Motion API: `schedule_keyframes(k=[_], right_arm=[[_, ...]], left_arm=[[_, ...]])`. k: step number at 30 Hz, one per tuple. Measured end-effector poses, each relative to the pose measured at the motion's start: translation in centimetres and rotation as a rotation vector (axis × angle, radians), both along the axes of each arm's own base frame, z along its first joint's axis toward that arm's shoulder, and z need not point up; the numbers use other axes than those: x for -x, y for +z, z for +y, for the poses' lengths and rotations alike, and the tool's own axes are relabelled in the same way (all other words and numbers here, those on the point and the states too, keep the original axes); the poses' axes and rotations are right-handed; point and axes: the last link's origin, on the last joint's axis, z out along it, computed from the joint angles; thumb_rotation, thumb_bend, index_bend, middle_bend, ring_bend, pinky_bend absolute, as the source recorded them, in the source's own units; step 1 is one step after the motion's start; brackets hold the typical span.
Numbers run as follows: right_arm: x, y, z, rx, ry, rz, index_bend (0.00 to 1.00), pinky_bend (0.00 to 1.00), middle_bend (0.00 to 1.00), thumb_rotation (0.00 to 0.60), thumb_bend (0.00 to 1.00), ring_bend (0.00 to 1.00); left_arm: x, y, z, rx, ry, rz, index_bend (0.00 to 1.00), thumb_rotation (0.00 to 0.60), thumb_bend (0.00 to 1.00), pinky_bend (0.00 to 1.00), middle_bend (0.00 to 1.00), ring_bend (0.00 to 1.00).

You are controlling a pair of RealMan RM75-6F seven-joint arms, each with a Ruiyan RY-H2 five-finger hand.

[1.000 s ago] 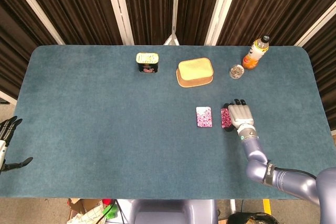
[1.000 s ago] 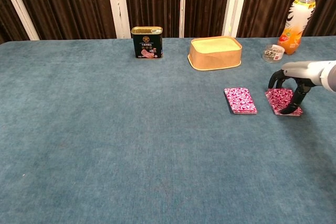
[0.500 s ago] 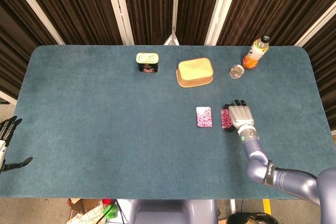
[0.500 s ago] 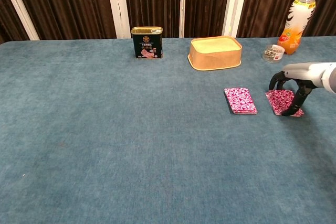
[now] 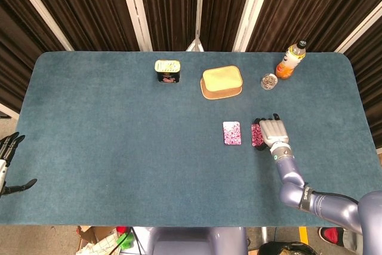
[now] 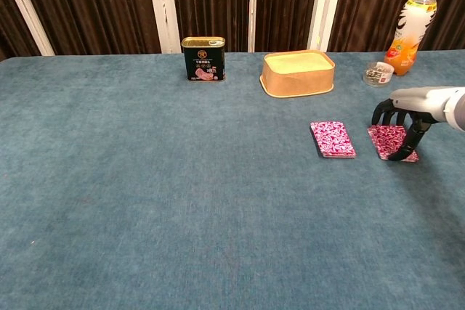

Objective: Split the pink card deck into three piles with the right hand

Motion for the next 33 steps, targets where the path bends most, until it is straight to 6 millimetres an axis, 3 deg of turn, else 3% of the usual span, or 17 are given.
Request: schedule_keyframes(k=[12, 26, 33], right_arm=[[-0.4, 2.0, -0.3, 0.042, 0.018, -0.014, 0.37, 0.0, 0.41, 0.6, 0.25, 0.45], [2.7, 5.6, 0.3, 0.103, -0.051, -0.013, 0.37, 0.0, 0.41, 0.6, 0.25, 0.45], [2.1, 5.9, 0.5, 0.104, -0.023, -0.029, 0.37, 0.0, 0.41, 0.6, 0.25, 0.45]], left_arm=[[0.0, 0.0, 0.0, -0.002, -0.001, -0.001, 0.0, 0.6, 0.0, 0.0, 0.0, 0.0], [-0.1, -0.1, 0.0, -0.003, 0.001, 0.005, 0.0, 0.6, 0.0, 0.0, 0.0, 0.0], [-0.1, -0.1, 0.1, -0.007, 0.0, 0.005, 0.0, 0.6, 0.0, 0.0, 0.0, 0.0]])
